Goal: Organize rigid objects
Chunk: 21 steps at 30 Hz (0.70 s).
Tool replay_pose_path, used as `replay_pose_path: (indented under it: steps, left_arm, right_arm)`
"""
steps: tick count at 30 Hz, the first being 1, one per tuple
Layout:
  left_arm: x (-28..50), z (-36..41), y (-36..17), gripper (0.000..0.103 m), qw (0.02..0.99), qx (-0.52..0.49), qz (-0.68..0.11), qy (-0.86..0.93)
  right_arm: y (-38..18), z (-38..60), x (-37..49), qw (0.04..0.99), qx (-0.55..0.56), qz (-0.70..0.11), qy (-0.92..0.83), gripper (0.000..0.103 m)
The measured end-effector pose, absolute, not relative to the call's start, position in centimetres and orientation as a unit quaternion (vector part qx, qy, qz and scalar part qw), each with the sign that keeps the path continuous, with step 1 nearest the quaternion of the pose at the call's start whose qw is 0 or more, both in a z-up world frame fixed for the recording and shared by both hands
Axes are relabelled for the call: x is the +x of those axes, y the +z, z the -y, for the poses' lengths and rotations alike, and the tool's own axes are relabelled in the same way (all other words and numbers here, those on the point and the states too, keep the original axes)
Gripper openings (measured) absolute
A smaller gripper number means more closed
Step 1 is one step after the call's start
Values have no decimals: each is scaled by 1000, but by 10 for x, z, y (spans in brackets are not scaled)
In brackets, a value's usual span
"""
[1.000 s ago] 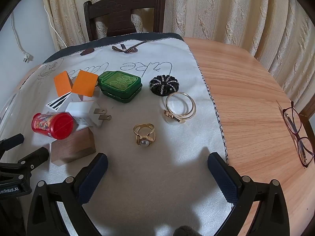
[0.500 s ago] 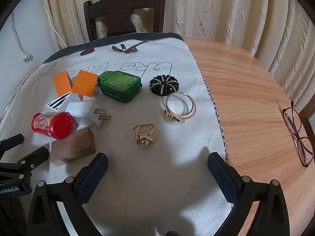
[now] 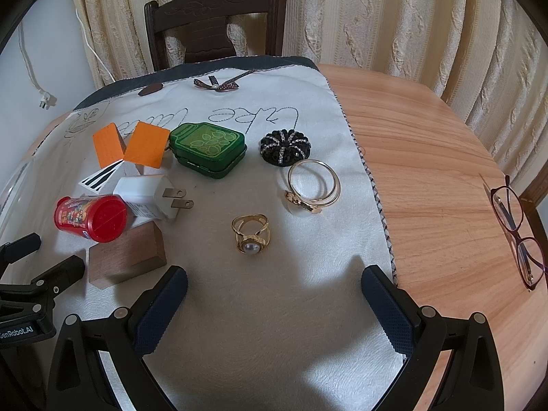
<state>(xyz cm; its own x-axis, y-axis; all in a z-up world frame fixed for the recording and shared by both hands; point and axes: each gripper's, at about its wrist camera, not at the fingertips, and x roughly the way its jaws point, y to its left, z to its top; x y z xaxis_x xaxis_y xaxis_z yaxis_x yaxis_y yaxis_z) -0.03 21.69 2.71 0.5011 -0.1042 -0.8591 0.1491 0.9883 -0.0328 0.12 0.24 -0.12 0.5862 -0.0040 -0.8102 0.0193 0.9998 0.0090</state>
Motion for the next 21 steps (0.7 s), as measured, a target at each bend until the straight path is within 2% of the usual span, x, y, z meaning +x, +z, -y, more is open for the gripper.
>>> replay_pose_path:
  steps: [12,21]
  left_arm:
    - [13,-217,32,103,833,13,-543,-104]
    - [13,-193,65,103,845,10,-515,-146]
  right_arm:
    - [0,-3,1,890,8,-456,-7,103]
    - [0,-3,1,890,8,-456,-7,103]
